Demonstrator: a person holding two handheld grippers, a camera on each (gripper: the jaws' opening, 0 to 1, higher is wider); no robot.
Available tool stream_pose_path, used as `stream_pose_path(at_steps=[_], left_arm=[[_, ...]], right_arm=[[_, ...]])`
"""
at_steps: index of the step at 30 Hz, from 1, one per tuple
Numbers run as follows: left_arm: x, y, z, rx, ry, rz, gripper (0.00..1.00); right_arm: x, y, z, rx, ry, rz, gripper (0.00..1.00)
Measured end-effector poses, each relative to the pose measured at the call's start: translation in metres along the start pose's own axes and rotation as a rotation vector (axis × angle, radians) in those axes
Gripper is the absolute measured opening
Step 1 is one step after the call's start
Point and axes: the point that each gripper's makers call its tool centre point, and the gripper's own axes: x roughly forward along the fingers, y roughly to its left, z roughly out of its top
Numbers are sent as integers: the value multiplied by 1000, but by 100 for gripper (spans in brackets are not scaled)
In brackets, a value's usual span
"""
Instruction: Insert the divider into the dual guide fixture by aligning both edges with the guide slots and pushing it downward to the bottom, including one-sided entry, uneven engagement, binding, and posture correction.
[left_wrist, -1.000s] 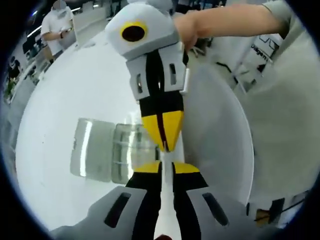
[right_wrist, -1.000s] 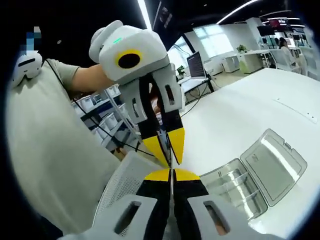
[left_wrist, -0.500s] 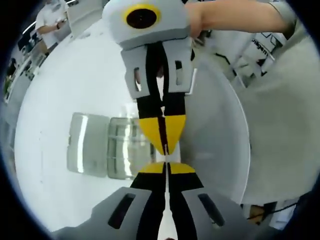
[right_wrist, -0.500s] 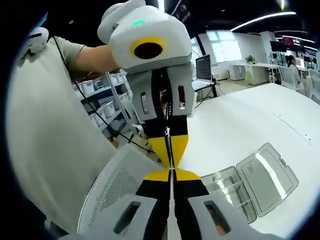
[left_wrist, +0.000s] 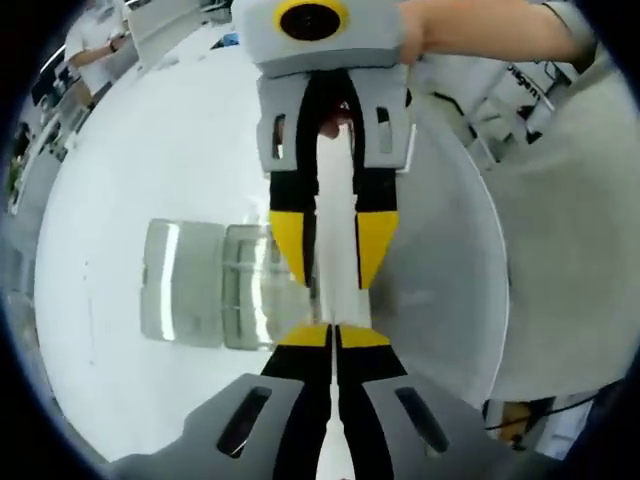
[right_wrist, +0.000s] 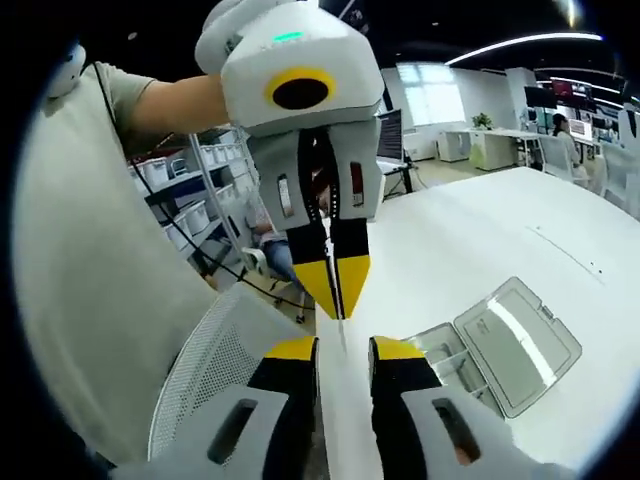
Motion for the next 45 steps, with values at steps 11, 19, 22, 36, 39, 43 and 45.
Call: stream_pose_path(at_steps=[11,19,22,36,39,43,45], left_arm=[[17,33,-15,-7,70,90,0],[29,43,-16,-20,84,97,0],[32,50,-21,-28,100,112,0],[47,60,-34,-52,122,136,0],[51,63,-37,-54,129,147,0],[55,65,-37,-64,121,148,0],[57,65,-38,-66,125,146,0]], right_arm=[[-15,-13,-27,47,-7,-147,31],[-21,-20,-35,16,9,-223,38],[-22,-22,-38,-2,32,-245,41],[-22,-23,-47,-8,55,-259,45],[-22,-23,-48,-2,58,-260,45],[-22,-23,-49,1,58,-255,46],[-22,-22,-50,4,59,-252,46]])
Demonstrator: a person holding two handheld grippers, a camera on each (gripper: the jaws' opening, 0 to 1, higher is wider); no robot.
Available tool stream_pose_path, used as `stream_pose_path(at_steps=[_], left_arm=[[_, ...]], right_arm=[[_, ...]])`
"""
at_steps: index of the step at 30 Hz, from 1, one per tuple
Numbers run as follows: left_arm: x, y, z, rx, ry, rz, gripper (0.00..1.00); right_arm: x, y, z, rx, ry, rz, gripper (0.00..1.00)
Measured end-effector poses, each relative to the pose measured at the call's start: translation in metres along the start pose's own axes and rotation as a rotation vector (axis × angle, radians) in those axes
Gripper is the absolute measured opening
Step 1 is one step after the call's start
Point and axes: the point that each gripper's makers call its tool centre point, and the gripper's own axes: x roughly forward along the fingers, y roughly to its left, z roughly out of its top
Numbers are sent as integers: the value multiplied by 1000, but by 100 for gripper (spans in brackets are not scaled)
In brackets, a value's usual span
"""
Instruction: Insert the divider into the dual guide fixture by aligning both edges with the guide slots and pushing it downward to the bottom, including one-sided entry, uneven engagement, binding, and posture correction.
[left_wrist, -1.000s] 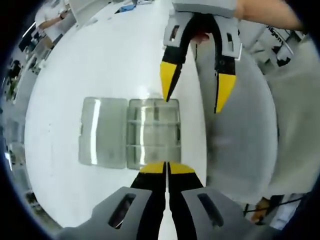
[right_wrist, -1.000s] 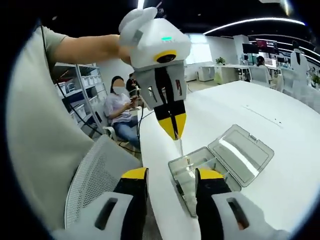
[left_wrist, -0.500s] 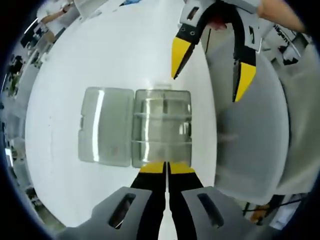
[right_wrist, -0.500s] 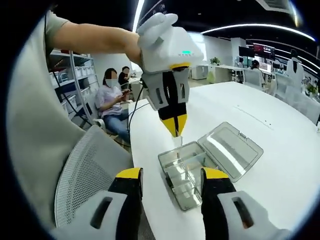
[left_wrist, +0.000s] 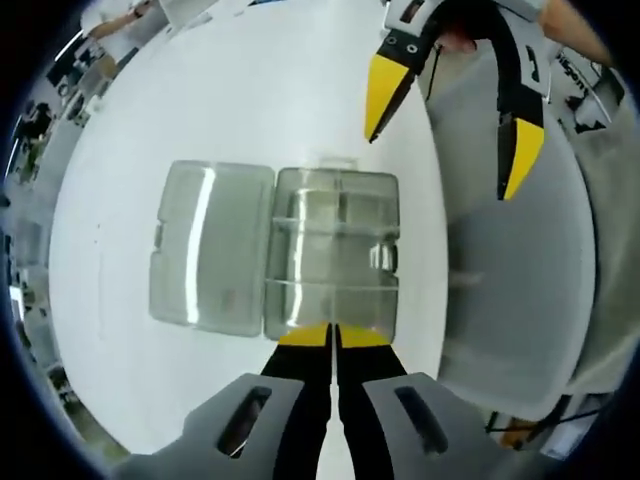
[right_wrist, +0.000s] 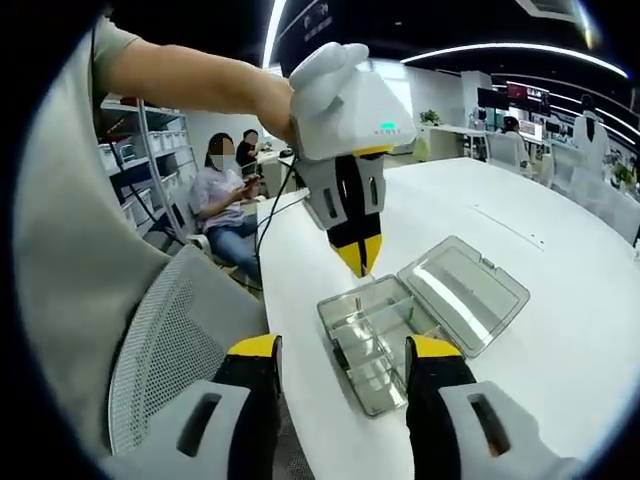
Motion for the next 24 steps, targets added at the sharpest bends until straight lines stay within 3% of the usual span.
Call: stream_pose_path(at_steps=[24], left_arm=[[13,0,-4,-12,3,-7,0]], right_arm=[[2,0,-8,38,-1,10,46]])
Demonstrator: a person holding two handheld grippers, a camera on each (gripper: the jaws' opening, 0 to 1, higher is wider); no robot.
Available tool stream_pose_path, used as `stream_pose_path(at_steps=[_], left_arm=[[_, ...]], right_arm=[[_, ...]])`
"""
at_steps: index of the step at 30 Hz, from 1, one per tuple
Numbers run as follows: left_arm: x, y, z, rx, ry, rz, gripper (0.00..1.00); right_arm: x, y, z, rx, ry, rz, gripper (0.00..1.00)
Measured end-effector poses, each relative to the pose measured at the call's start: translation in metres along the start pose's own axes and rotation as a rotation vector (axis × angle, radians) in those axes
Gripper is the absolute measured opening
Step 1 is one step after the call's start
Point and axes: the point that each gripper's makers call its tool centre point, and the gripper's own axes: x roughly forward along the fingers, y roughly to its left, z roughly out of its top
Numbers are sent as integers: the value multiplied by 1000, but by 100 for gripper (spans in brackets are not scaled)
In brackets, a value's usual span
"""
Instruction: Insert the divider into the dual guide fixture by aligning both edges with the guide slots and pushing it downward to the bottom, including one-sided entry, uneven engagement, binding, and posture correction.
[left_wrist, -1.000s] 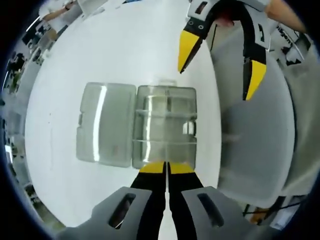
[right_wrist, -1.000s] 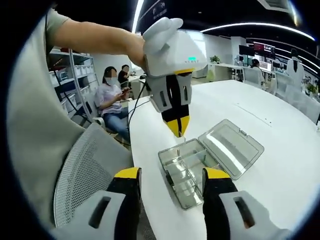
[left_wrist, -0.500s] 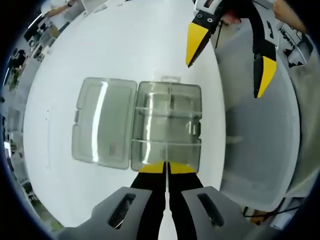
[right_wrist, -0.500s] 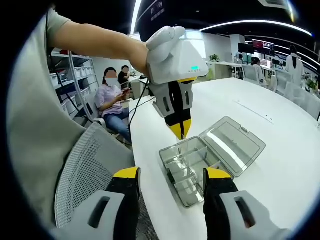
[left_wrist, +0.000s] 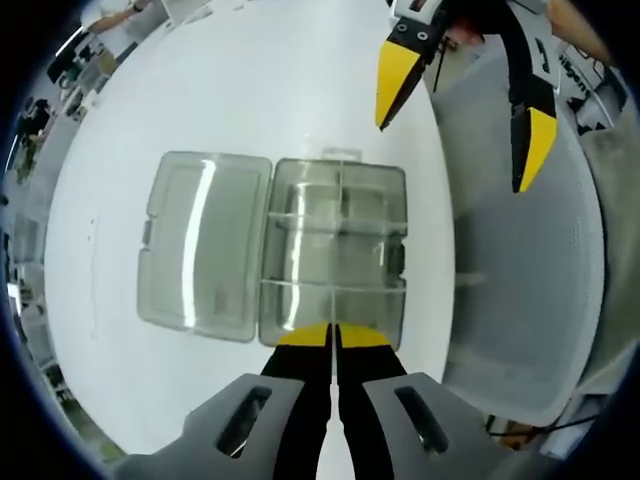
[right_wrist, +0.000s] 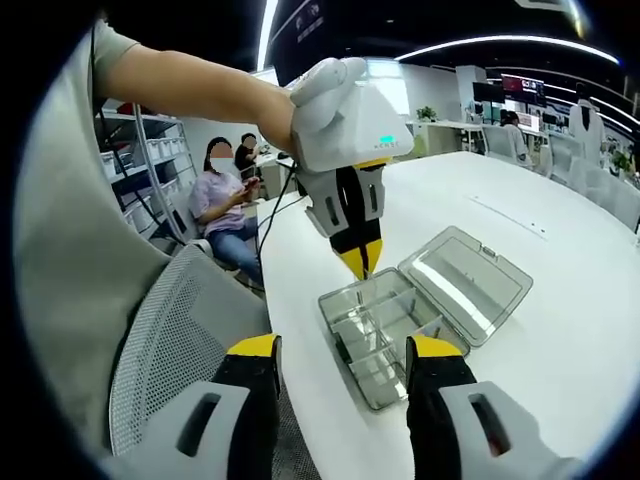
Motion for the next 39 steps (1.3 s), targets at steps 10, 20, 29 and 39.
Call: stream_pose_path(at_steps=[10,20,29,39], left_arm=[[6,1,-2,-2,0,-8,0],[11,2,-2,9,11,-16,0],[16,1,-4,27,25,-24,0],[24,1,-8,36,36,-32,0]], right_arm=[[1,2,-2,8,1,4,46],[-2,2,-4,16,-2,-1,46],[-2,2,-5,21,-7,-2,46],[-3,3,-8,31,-8,-5,46]])
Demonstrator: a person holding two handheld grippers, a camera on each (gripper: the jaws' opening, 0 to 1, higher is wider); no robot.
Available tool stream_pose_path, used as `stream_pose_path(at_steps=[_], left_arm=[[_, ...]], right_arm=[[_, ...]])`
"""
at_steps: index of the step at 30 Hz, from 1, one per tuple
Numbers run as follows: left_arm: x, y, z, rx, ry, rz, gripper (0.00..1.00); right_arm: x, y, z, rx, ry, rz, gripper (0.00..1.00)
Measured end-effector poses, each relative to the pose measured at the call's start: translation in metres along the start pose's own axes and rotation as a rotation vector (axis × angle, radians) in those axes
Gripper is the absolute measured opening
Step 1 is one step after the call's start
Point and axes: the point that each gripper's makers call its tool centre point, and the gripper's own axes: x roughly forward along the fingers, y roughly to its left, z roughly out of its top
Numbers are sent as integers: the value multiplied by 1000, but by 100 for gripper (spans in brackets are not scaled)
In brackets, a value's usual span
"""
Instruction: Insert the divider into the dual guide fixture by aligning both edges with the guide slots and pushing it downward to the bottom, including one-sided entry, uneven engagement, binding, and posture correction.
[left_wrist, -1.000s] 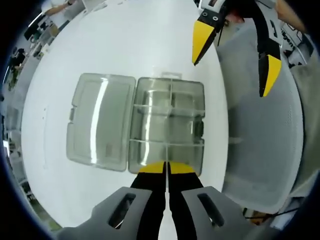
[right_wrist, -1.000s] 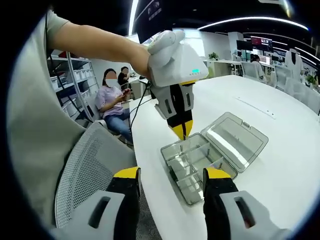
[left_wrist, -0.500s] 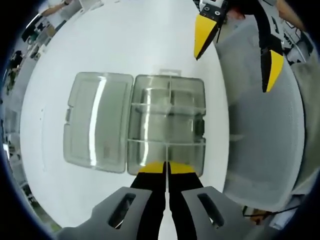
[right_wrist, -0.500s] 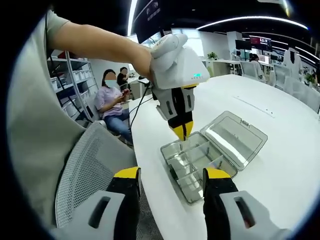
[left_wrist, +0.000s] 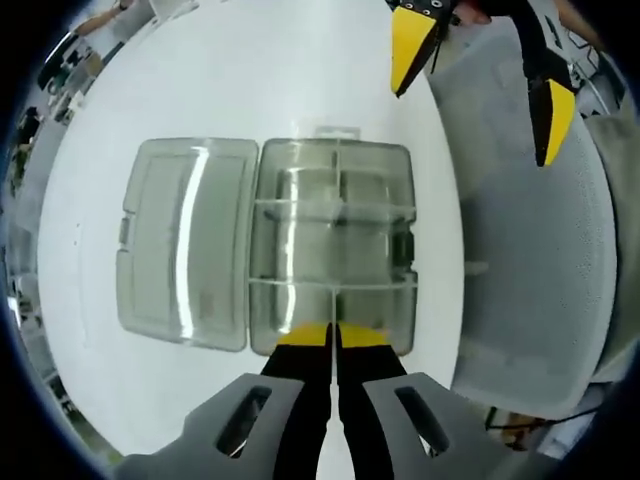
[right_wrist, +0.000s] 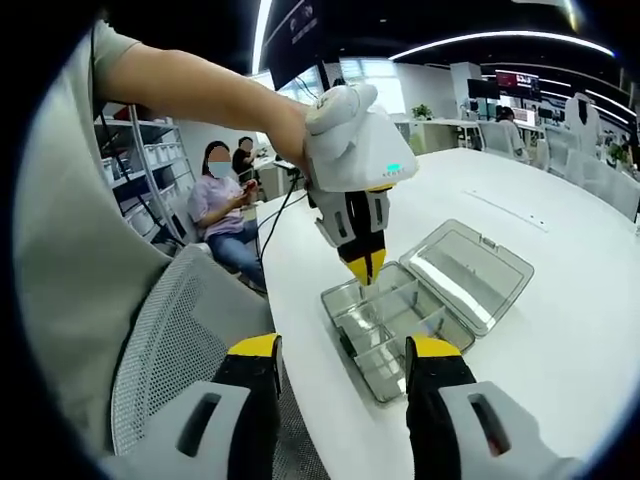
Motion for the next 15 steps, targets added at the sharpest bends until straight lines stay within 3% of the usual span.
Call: stream_pose_path(at_steps=[15], left_arm=[[14,0,-3,6,7,-14,0]], right_arm=[[-1,-1,-3,13,2,-2,46]])
